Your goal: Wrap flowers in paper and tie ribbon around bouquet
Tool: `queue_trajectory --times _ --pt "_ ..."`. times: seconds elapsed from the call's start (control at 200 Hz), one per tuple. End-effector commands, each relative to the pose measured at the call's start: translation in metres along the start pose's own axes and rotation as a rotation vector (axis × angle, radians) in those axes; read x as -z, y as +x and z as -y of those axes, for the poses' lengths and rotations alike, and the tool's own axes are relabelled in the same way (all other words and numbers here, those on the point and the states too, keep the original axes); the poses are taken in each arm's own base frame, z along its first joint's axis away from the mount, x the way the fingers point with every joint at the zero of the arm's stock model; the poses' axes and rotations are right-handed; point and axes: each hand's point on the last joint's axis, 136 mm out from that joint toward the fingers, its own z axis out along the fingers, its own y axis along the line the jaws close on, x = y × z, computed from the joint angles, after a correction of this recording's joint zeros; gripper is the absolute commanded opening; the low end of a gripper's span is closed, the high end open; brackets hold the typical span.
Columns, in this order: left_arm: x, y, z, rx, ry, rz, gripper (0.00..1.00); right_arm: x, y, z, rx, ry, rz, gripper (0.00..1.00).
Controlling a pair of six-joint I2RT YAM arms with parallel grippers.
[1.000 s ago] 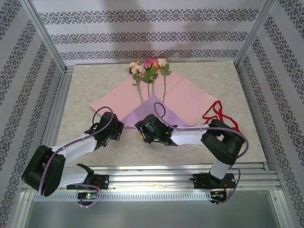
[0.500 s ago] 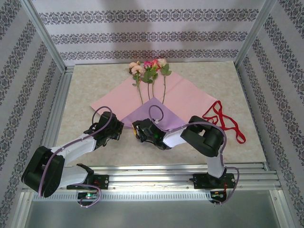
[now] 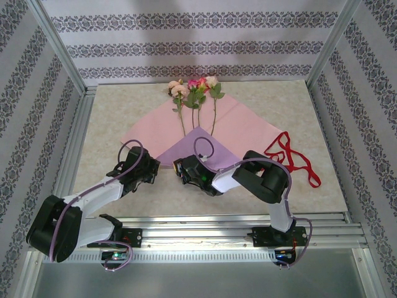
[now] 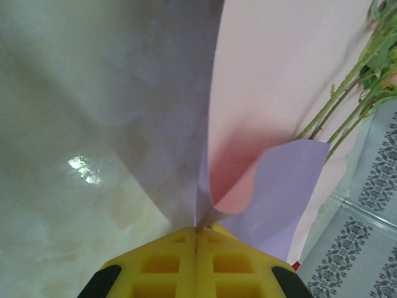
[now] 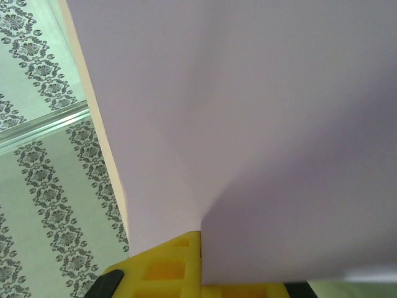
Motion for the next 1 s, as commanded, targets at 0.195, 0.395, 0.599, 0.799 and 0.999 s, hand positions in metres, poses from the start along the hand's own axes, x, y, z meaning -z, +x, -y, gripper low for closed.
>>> queue_trajectory --times 0.195,0.395,0.599,0.799,0.999 --pt "0.002 0.007 -0.013 -0.01 -0.009 -0.064 0.54 -0.005 0.0 -0.003 -0.023 0.006 0.003 0.0" --pt "-0.014 0.006 -0.003 -0.015 0.024 -0.065 0.55 -0.006 0.005 -0.007 -0.028 0.01 -0.017 0.0" --pt "-0.037 0.005 -0.008 -0.024 0.001 -0.072 0.26 -0.004 0.004 -0.007 -0.024 0.017 -0.021 0.0" --pt "-0.035 -0.002 -0.017 -0.02 -0.017 -0.039 0.0 0.001 -0.007 -0.006 0.026 0.025 0.0 0.11" --pt "-0.028 -0.006 -0.016 -0.007 -0.004 -0.029 0.0 0.005 -0.015 0.002 0.062 0.044 0.018 0.27"
